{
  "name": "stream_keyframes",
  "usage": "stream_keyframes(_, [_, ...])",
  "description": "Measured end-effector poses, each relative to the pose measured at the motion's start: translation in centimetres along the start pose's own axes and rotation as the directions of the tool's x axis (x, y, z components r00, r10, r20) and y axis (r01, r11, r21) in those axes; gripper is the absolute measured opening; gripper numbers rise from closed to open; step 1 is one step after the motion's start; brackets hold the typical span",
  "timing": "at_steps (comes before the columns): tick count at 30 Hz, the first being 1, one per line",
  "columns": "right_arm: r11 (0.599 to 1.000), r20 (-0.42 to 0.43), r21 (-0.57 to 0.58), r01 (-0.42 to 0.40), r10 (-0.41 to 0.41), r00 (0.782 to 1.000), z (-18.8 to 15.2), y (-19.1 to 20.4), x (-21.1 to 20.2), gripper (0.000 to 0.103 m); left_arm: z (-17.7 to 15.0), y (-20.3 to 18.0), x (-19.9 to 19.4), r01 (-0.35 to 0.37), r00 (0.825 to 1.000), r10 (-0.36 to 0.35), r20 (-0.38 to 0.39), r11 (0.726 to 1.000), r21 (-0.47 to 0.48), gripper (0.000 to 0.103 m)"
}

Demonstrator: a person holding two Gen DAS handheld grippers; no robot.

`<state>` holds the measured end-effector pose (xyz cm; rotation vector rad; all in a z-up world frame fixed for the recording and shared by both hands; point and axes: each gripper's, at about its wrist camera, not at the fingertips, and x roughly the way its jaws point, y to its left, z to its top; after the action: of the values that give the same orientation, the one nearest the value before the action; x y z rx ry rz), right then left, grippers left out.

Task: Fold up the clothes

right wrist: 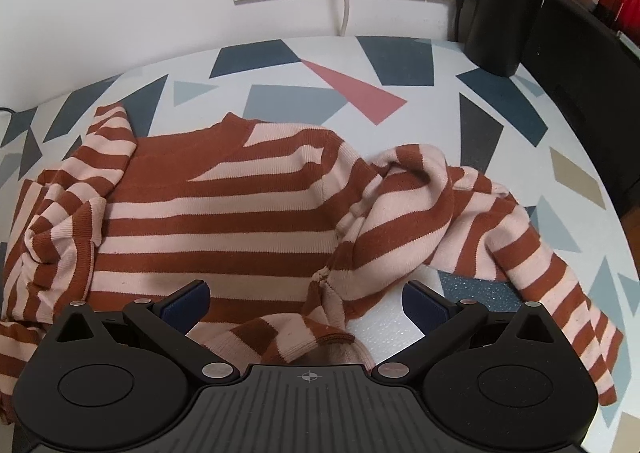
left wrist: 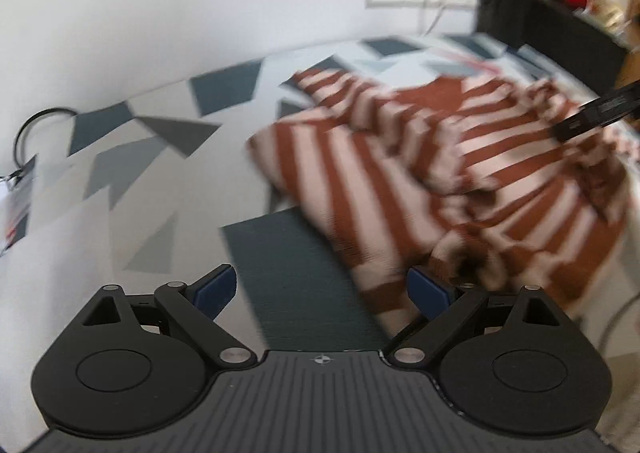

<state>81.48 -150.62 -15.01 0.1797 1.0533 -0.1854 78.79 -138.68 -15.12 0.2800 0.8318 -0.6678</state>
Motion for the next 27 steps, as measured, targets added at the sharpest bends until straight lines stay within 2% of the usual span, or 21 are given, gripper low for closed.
stream_keyframes(2, [1.0, -0.006, 0.006, 0.001, -0.001, 1.0, -0.2, -0.1, 0.1, 0.102, -0.3, -0.6, 0.0, 0.012, 1.0, -0.012, -0.002, 1.0, 0.004, 0.094])
stream_keyframes(3, [1.0, -0.011, 0.01, 0.003, -0.002, 1.0, -0.3, -0.2, 0.2, 0.102, -0.4, -1.0, 0.4, -0.006, 1.0, 0.006, -0.013, 1.0, 0.019, 0.094])
stream_keyframes(6, [1.0, -0.027, 0.028, 0.008, -0.007, 1.0, -0.5, -0.3, 0.5, 0.102, -0.5, -2.0, 1.9, -0.098, 0.995, 0.101, -0.027, 0.992, 0.076, 0.094])
stream_keyframes(9, [1.0, -0.028, 0.031, 0.0, 0.001, 1.0, -0.4, -0.2, 0.5, 0.102, -0.4, -2.8, 2.7, -0.186, 0.982, 0.187, 0.004, 0.974, 0.127, 0.095])
stream_keyframes(12, [1.0, -0.015, 0.002, 0.012, -0.012, 1.0, -0.1, 0.3, 0.4, 0.102, -0.8, -3.5, 2.6, -0.256, 0.967, 0.25, 0.056, 0.947, 0.194, 0.1])
stream_keyframes(14, [1.0, -0.004, -0.013, 0.008, -0.008, 1.0, 0.2, 0.6, 0.2, 0.102, -1.2, -3.5, 2.3, -0.292, 0.956, 0.284, 0.07, 0.937, 0.193, 0.101])
stream_keyframes(16, [0.999, 0.019, -0.02, -0.031, 0.032, 0.999, 0.5, 0.7, -0.3, 0.102, -1.5, -3.2, 2.1, -0.306, 0.952, 0.298, 0.071, 0.936, 0.172, 0.101])
stream_keyframes(20, [0.993, 0.047, -0.04, -0.108, 0.11, 0.993, 2.5, 2.0, -0.8, 0.101, -1.5, -2.6, 2.2, -0.293, 0.956, 0.288, 0.057, 0.95, 0.109, 0.103])
stream_keyframes(23, [0.985, 0.065, -0.058, -0.16, 0.164, 0.984, 4.5, 3.9, -0.7, 0.096, -1.1, -2.2, 2.4, -0.276, 0.961, 0.274, 0.031, 0.957, 0.087, 0.103])
stream_keyframes(27, [0.968, 0.04, -0.086, -0.235, 0.239, 0.97, 6.0, 7.9, 0.4, 0.086, -0.8, 0.0, 2.8, -0.19, 0.981, 0.188, -0.04, 0.979, -0.066, 0.103])
